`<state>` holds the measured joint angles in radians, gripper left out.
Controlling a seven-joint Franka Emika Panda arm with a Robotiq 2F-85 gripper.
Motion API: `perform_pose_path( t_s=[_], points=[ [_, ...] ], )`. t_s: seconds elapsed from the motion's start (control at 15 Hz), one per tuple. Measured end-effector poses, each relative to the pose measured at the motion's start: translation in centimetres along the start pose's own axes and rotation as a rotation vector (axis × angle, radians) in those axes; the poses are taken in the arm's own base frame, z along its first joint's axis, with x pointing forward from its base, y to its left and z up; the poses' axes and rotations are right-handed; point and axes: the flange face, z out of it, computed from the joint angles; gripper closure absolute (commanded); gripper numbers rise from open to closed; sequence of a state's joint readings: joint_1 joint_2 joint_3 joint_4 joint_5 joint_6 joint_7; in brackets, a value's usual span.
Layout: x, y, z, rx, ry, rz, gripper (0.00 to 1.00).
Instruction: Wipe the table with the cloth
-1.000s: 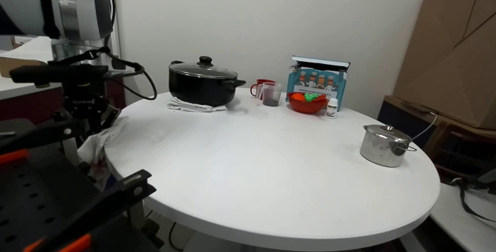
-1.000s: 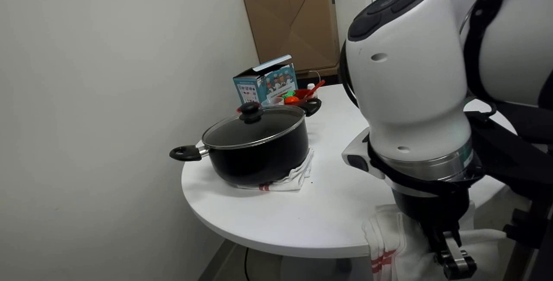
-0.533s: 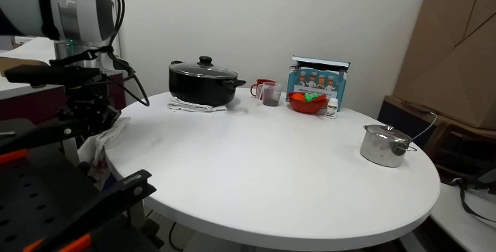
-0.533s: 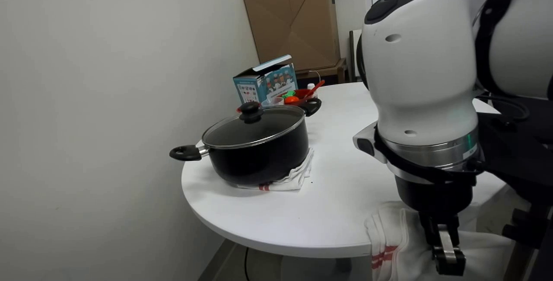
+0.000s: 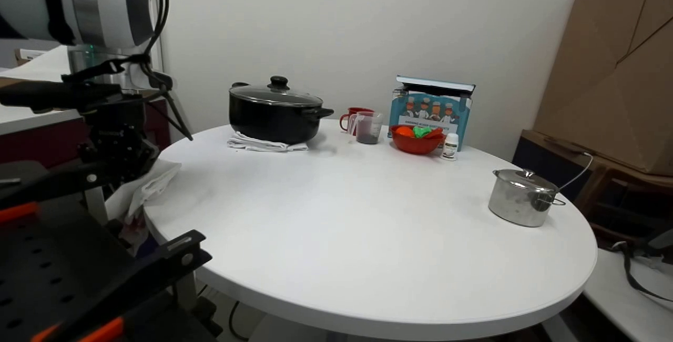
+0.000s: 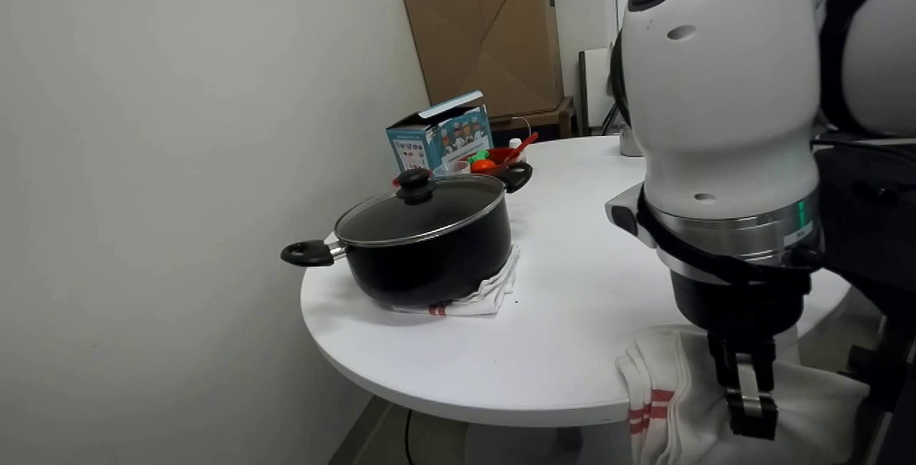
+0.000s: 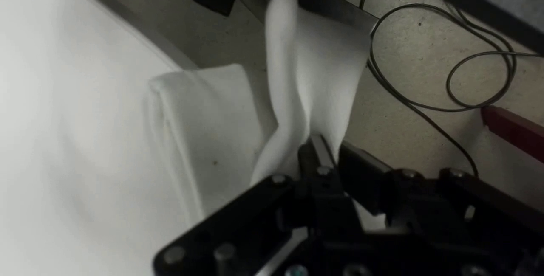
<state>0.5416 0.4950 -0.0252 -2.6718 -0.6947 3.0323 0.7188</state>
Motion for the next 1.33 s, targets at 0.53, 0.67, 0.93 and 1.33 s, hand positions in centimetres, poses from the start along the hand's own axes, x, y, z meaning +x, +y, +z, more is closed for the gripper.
perform_pose_path(
  t_s=[0.53,0.67,0.93,1.33],
  points=[
    [2.3,7.2,-6.6,-0.148,0.113,0.144,0.98],
    [4.4,12.6,-9.7,-0.216,0.162,0.222,0.98],
    [7.0,23.1,-15.3,-0.301,0.225,0.352,0.64],
    [8.2,36.2,-21.1,-0.353,0.224,0.442,0.20]
  ],
)
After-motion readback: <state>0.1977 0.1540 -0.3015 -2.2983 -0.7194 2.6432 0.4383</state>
